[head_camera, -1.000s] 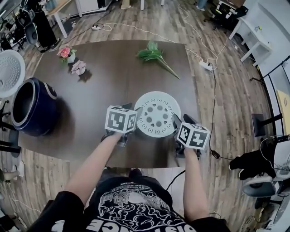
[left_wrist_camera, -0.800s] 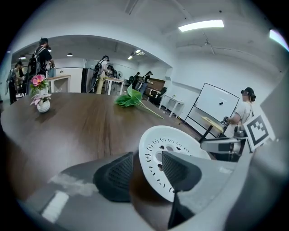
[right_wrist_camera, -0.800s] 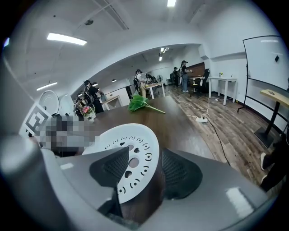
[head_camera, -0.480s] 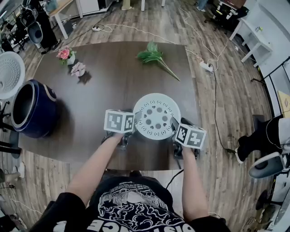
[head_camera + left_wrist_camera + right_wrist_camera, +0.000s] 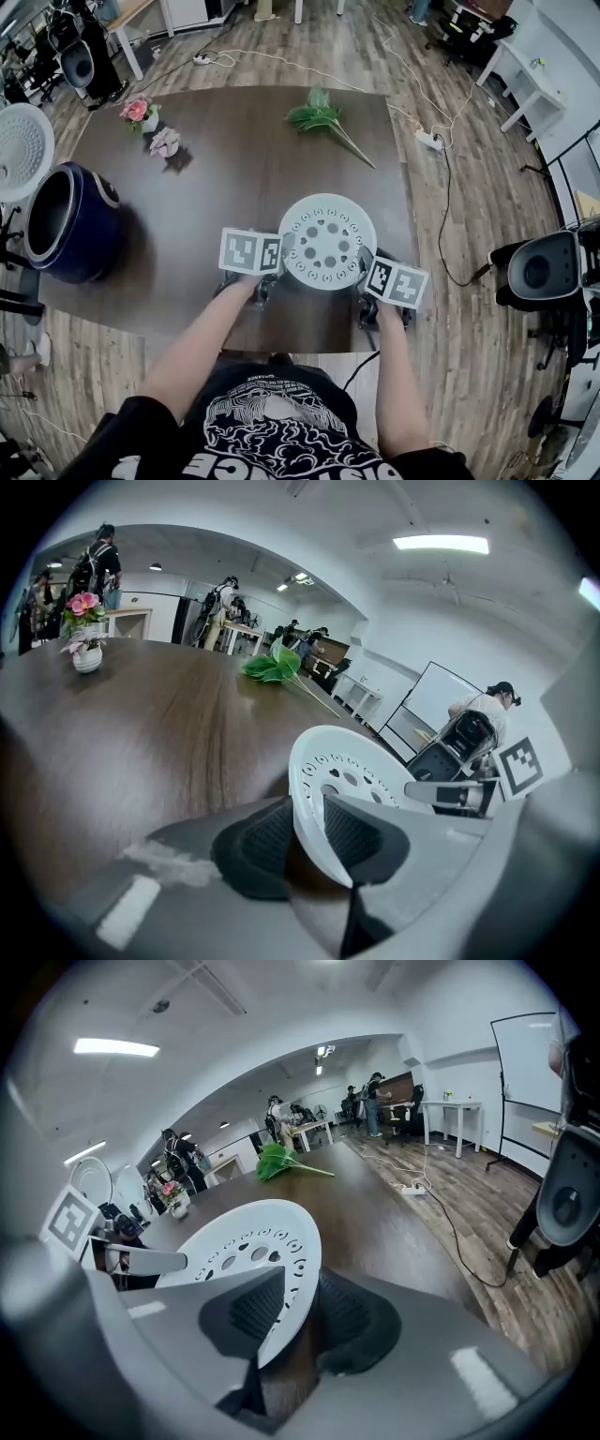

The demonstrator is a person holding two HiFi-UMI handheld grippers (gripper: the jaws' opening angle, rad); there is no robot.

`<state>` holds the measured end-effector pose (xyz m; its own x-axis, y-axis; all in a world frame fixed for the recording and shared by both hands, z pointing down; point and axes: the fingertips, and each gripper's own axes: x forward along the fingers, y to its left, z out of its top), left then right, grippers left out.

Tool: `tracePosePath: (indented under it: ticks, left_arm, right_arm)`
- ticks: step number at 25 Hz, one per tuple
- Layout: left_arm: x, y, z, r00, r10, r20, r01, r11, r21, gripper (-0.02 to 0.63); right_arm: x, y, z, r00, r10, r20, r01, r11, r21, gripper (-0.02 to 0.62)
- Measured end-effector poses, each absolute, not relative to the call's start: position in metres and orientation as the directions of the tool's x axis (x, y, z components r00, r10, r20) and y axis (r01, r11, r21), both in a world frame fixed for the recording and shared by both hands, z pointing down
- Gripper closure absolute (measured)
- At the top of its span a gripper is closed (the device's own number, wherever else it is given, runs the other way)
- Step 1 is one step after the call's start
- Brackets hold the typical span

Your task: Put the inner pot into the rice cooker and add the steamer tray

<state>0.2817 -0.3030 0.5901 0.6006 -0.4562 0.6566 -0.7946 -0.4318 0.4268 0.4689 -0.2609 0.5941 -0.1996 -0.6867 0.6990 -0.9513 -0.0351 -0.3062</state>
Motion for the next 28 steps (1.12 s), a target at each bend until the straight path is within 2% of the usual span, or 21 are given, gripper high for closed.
tracePosePath:
  ticks: [3, 15, 28]
  left_arm:
    - [0.278, -0.306, 0.587, 0.598, -0.468, 0.651, -0.797, -0.427, 0.426, 0.5]
    - [0.242, -0.316, 0.551, 0.571, -0.574, 0.587, -0.82, -0.369, 0.436, 0.514]
    - [0.157, -0.324, 0.493, 0.455, -0.734, 0.505, -0.873, -0.254, 0.418, 0.518]
  right_arm:
    - [0.466, -0.263, 0.595, -0.192, -0.682, 0.706, -0.955, -0.037, -0.295, 0.502]
    - [0.435, -0.288, 0.554, -0.235, -0.725, 0.648, -0.959, 0.062, -0.277, 0.506]
    - [0.352, -0.333, 0.491, -0.38, -0.747, 0.545, -0.923, 0.271, -0.272, 0.512]
